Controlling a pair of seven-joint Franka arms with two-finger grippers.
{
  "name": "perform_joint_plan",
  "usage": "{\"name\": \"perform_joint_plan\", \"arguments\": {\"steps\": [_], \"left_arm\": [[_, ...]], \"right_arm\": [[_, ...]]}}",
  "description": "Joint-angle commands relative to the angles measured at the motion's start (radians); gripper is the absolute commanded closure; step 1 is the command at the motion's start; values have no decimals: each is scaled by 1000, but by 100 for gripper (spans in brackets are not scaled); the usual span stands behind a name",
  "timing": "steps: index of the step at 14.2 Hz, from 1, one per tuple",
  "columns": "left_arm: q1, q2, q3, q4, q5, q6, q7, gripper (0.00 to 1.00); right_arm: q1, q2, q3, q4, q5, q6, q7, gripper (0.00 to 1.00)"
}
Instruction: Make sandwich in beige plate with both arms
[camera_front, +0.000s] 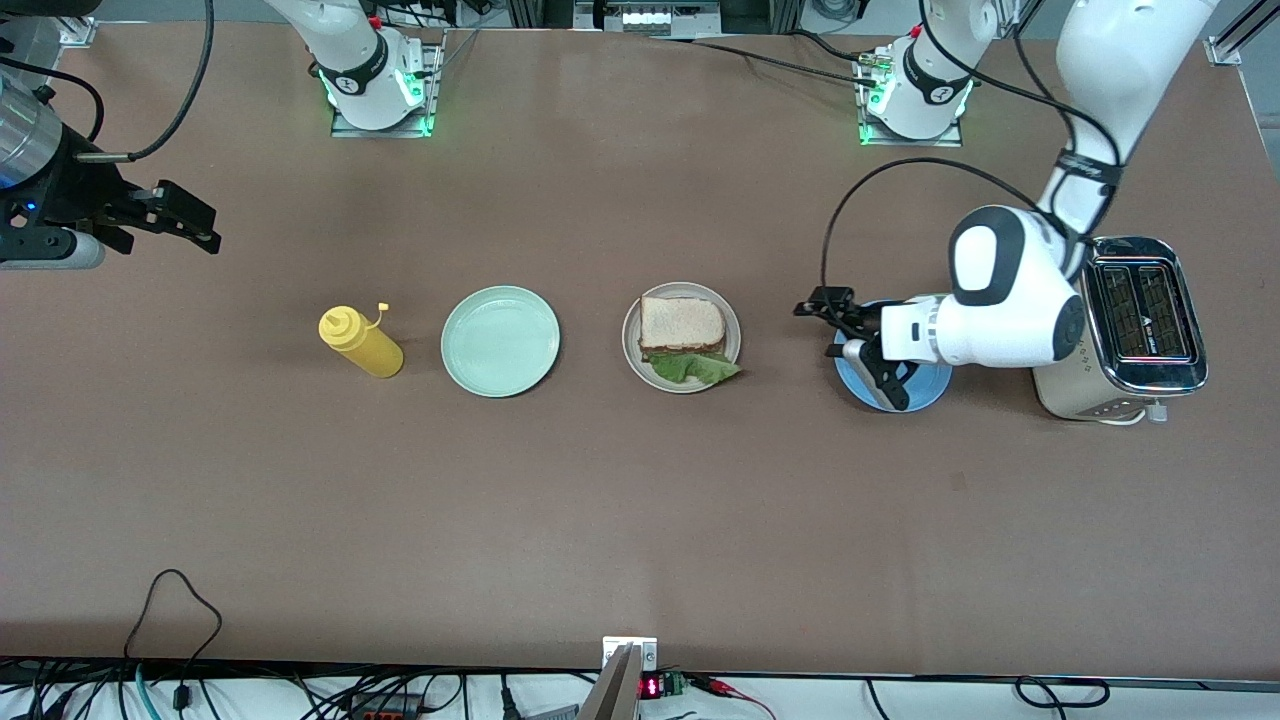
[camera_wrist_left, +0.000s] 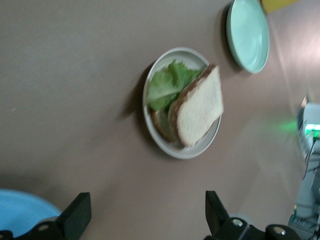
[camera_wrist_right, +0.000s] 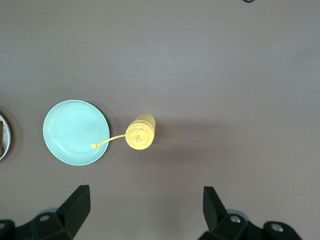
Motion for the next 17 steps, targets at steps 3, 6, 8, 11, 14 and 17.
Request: {"name": "perform_joint_plan", "arguments": {"steps": [3,6,8,11,14,17], "left_arm": [[16,-8,-1,205,321,-311,-173,0],[15,-11,1,308,429,-493,-263,0],[4,-16,2,399,487,-612,-346,0],[-37,-92,57,430,560,-675,-472,0],[-154,-160,242,433,584,-660,-501,0],[-166,-232,301,425,583,-597,-517,0]], "right_arm": [[-10,5,13,16,-6,-6,9,0],[-8,5,13,16,-6,-6,11,0],[-11,5,13,16,-6,-7,9,0],[-11,5,13,16,-3,-7,11,0],[-11,5,13,16,-3,-6,9,0],[-14,6,13,19,-2,-3,11,0]]}}
